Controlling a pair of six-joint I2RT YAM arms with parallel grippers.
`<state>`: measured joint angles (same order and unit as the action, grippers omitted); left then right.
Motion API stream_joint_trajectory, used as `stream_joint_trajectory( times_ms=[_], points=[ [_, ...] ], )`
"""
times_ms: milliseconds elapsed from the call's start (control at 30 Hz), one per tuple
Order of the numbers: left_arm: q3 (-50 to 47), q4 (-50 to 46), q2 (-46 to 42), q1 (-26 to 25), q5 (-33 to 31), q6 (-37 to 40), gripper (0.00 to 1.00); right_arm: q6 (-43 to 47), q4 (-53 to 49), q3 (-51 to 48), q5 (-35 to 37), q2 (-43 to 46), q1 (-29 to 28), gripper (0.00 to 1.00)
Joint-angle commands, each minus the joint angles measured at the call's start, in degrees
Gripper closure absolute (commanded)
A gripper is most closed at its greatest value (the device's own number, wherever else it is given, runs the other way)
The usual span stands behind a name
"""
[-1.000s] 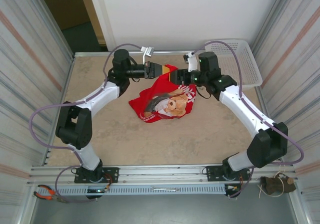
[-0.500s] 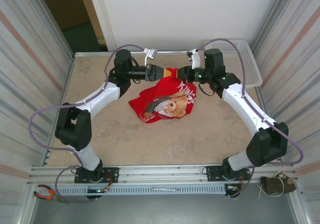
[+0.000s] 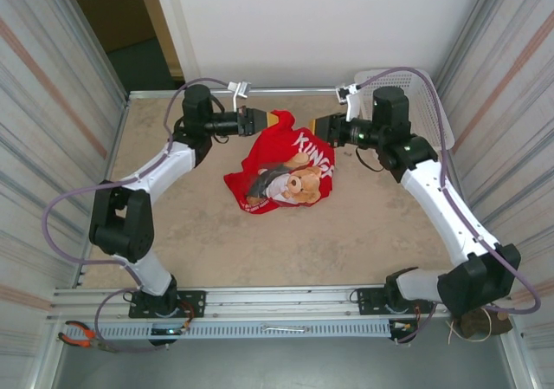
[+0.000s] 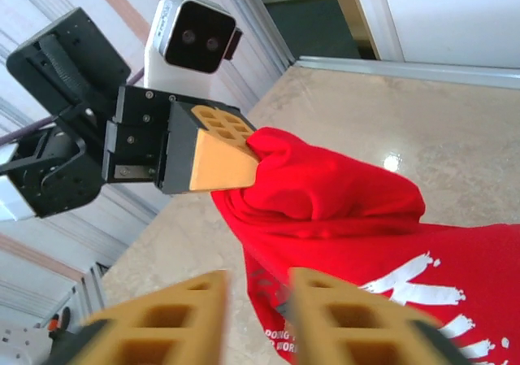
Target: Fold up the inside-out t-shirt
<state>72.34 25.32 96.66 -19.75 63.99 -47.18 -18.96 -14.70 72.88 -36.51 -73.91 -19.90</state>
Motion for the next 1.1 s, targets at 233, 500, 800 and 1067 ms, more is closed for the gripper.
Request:
stream_joint_trajectory(
  times_ms=[233,500,800,1067],
  points=[
    [0.52,2.02,-2.33,-1.83,6.97,0.94,1.00,3.29,3.20,1.37,-10.62,-6.00,0.31,0.31],
    [2.28,1.51,-2.77,-3.72,8.14,0.86,1.00,4.63,2.13,3.77,-12.56,-10.36,-1.08,0.44],
    [2.73,-7.15,-2.79,-0.92,1.77,5.95,0.86,1.47,3.48,2.56,-12.92,-7.26,1.13,1.00],
    [-10.72,-6.83,-12.71,3.62,-28.07,1.90,0.46,-7.46,6.22,0.03,-0.17,-0.74,-1.09,1.00]
  ],
)
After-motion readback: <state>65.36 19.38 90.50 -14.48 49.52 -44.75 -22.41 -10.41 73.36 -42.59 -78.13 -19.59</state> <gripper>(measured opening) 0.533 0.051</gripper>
